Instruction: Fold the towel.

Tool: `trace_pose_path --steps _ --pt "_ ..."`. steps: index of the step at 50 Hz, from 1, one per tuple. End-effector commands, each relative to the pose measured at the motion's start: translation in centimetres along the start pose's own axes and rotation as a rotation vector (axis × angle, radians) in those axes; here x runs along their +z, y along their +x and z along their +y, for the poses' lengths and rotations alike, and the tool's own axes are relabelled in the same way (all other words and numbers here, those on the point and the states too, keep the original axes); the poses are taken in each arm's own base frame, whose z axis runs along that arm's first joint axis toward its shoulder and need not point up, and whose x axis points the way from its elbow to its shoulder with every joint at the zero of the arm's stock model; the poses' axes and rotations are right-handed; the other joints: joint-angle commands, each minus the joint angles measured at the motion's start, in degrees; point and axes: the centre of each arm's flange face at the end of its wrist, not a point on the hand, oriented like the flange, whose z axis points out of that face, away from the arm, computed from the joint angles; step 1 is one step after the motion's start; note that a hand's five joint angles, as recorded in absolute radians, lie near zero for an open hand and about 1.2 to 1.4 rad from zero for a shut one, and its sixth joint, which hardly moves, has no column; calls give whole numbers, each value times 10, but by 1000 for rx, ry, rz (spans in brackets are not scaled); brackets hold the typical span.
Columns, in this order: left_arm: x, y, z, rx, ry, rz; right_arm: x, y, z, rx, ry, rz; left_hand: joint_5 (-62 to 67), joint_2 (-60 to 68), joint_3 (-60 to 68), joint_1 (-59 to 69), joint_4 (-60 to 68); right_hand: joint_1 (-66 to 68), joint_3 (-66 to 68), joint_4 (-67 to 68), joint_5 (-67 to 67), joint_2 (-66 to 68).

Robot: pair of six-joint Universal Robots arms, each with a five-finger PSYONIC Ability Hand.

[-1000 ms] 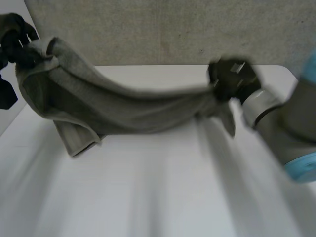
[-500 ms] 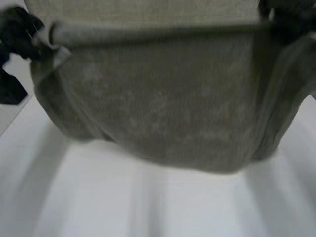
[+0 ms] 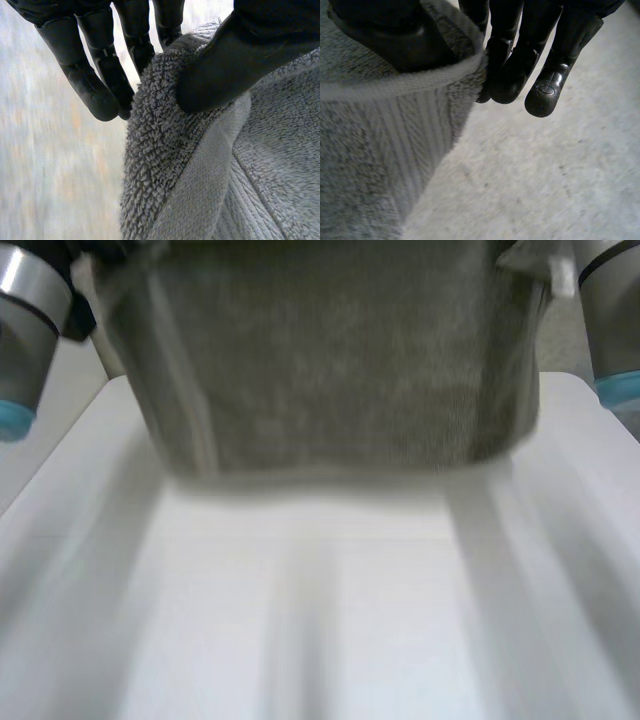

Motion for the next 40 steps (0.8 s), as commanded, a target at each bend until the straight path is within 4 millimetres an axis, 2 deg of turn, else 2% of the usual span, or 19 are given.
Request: trace_pose_path --steps 1,3,4,6,7,8,9,10,11,12,14,15,17,22,28,30,31,33,40 --pt "-4 -3 -14 -42 30 12 -30 -18 13 17 -131 -171 -154 -58 -87 -31 -73 39 26 32 31 33" --pt "-17 -6 15 -54 -88 19 -57 -36 31 40 -265 -329 -154 -58 -87 -31 -73 39 26 32 31 33" --pt "-17 -6 15 -54 -89 19 -57 -36 31 40 -265 -329 -154 -58 -87 -31 -73 39 26 32 31 33" --pt "-36 -8 49 -71 -210 37 -90 -55 50 74 -401 -484 -154 -58 -87 -31 -73 39 26 32 31 33" --pt "-36 -8 49 -71 -211 37 -90 -55 50 74 -402 -485 -154 -58 -87 -31 -73 39 26 32 31 33" --pt "-47 -7 67 -83 -276 49 -107 -63 56 90 -463 -550 -154 -58 -87 -31 -73 39 26 32 31 33" --pt "-48 -7 68 -83 -277 49 -107 -63 56 90 -464 -550 -154 -58 -87 -31 -73 39 26 32 31 33" --pt "-58 -10 86 -90 -341 55 -123 -69 63 97 -522 -600 -154 -58 -87 -31 -73 39 26 32 31 33" --pt "-70 -15 106 -88 -409 53 -138 -75 70 99 -572 -639 -154 -58 -87 -31 -73 39 26 32 31 33" --pt "-70 -15 106 -88 -410 53 -138 -75 71 99 -573 -639 -154 -58 -87 -31 -73 39 26 32 31 33" --pt "-93 -34 142 -41 -536 34 -166 -86 81 101 -648 -709 -154 -58 -87 -31 -73 39 26 32 31 33" --pt "-94 -34 143 -41 -536 34 -167 -86 81 101 -648 -709 -154 -58 -87 -31 -73 39 26 32 31 33" --pt "-114 -46 166 62 -629 38 -191 -94 88 108 -704 -765 -154 -58 -87 -31 -73 39 26 32 31 33" --pt "-139 -62 187 256 -731 61 -217 -103 94 119 -742 -803 -164 -67 -97 -40 -83 39 26 32 31 33" --pt "-159 -63 194 390 -804 121 -232 -108 96 121 -736 -808 -270 -173 -203 -147 -189 39 26 32 31 33" --pt "-171 -60 196 450 -843 162 -237 -110 96 117 -733 -807 -431 -334 -364 -307 -349 39 26 32 31 33" --pt "-171 -60 196 450 -843 162 -237 -110 96 117 -733 -807 -432 -335 -364 -308 -350 39 26 32 31 33" --pt "-179 -54 197 494 -866 203 -241 -111 98 119 -741 -811 -564 -467 -497 -440 -483 39 26 32 31 33" --pt "-184 -47 191 508 -873 228 -247 -113 100 131 -760 -820 -813 -716 -746 -689 -732 39 26 32 31 33"
